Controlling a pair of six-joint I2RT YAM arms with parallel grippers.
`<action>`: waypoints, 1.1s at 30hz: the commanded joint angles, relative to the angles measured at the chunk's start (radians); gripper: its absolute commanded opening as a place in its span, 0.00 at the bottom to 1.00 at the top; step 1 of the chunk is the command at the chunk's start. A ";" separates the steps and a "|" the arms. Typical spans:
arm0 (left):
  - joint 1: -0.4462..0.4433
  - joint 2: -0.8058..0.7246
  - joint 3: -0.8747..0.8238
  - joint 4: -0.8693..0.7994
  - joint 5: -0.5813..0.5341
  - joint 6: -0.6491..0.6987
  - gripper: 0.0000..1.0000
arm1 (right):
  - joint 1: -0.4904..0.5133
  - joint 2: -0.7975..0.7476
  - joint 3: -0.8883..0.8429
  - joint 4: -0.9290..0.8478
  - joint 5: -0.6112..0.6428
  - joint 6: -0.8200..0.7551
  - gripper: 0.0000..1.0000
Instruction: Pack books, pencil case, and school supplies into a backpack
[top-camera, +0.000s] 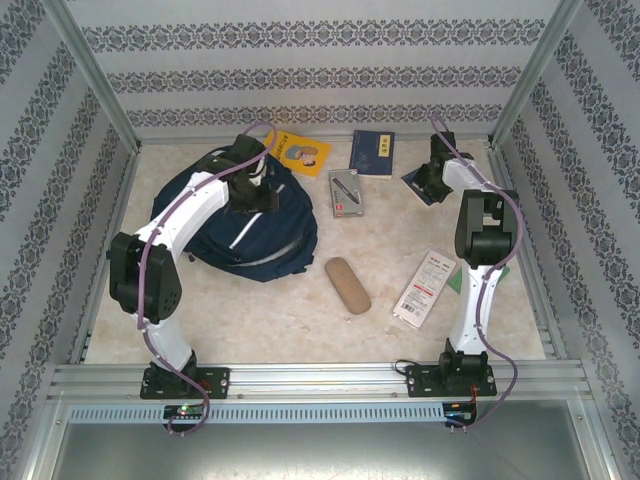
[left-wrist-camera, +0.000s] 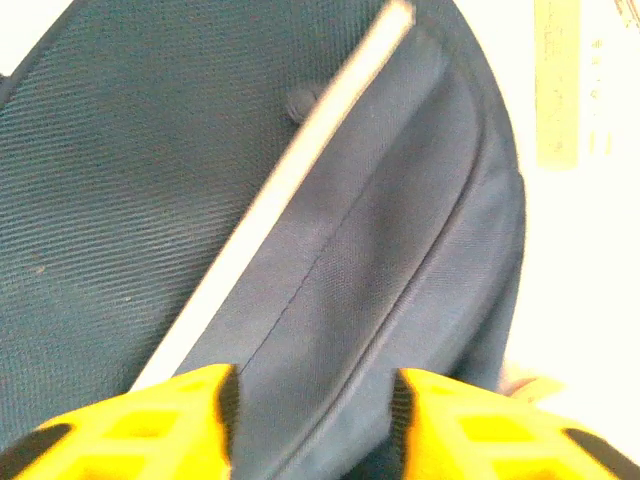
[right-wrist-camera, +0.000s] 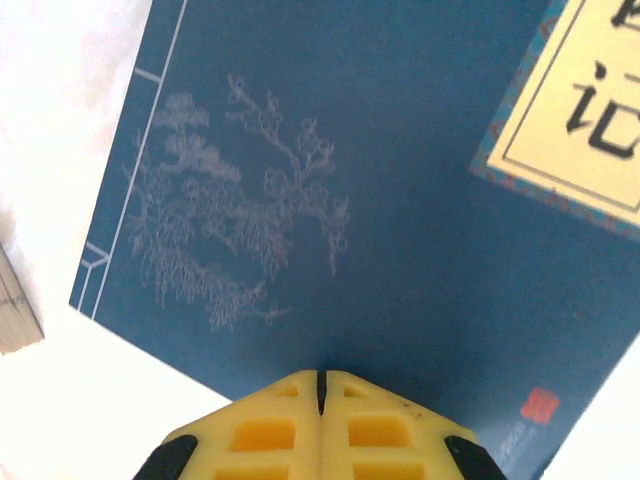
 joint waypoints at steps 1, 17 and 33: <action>0.009 -0.052 0.009 0.001 0.008 -0.024 0.54 | -0.006 0.019 0.030 -0.077 -0.043 0.001 0.00; -0.023 0.039 0.063 0.079 0.098 -0.080 0.57 | 0.086 -0.390 -0.602 0.070 -0.214 0.038 0.00; -0.273 0.368 0.381 0.194 0.199 -0.115 0.55 | 0.079 -0.776 -0.805 0.054 -0.154 -0.016 0.31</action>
